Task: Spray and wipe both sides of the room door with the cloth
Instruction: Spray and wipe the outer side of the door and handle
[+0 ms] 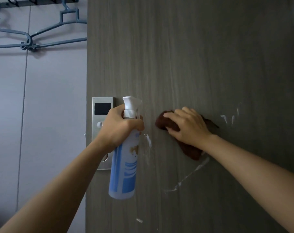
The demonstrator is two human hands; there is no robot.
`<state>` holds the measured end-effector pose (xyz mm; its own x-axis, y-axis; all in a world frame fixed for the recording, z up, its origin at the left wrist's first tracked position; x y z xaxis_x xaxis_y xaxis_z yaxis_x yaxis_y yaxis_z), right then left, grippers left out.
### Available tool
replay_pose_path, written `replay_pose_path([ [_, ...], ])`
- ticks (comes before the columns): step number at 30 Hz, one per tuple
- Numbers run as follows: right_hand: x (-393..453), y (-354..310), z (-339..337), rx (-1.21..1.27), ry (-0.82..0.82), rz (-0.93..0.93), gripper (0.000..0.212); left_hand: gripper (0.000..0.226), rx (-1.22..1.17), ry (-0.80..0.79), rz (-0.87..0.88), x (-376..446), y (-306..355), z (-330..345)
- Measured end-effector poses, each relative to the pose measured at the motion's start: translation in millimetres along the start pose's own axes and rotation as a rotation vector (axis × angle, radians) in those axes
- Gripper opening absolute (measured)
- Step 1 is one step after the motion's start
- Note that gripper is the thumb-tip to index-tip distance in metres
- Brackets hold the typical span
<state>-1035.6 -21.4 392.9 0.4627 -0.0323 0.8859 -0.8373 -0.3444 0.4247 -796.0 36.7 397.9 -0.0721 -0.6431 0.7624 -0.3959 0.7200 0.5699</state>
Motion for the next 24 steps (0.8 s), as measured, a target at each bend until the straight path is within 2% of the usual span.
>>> replay_pose_path([
  [4, 17, 3, -2, 0.010, 0.078, 0.202, 0.042, 0.030, -0.003, -0.001, 0.040, -1, -4, -1],
  [6, 10, -3, 3, 0.005, 0.060, 0.164, 0.043, 0.025, -0.021, 0.013, 0.057, 0, -7, -2],
  [9, -6, -7, 7, -0.019, -0.015, 0.009, 0.047, 0.025, -0.038, 0.039, 0.099, 0, -9, -1],
  [12, -13, -6, 8, -0.028, -0.013, -0.043, 0.047, 0.024, -0.023, 0.070, 0.123, 3, -8, 6],
  [15, -11, -9, 7, -0.001, -0.027, -0.026, 0.047, 0.028, 0.012, 0.156, 0.137, 1, -2, 15],
  [17, -8, -8, -2, 0.123, -0.013, 0.032, 0.047, 0.026, 0.037, 0.192, 0.143, -1, 2, 26],
  [20, -4, 9, -33, 0.261, 0.107, 0.099, 0.044, 0.025, 0.032, 0.154, 0.115, 0, 8, 56],
  [24, -10, 57, -81, 0.180, 0.154, 0.123, 0.042, 0.024, -0.107, 0.090, 0.060, -2, 22, 105],
])
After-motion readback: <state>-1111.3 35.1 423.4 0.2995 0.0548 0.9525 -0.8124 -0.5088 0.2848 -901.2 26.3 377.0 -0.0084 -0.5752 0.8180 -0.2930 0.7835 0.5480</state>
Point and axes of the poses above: each hand's wrist, its own x-axis towards the middle knuckle, its own z-axis out of the palm, y = z × x, the point moved 5 cm from there along x, towards the middle knuckle, and after that the axes turned 7 degrees about x, right-handed, at the moved point
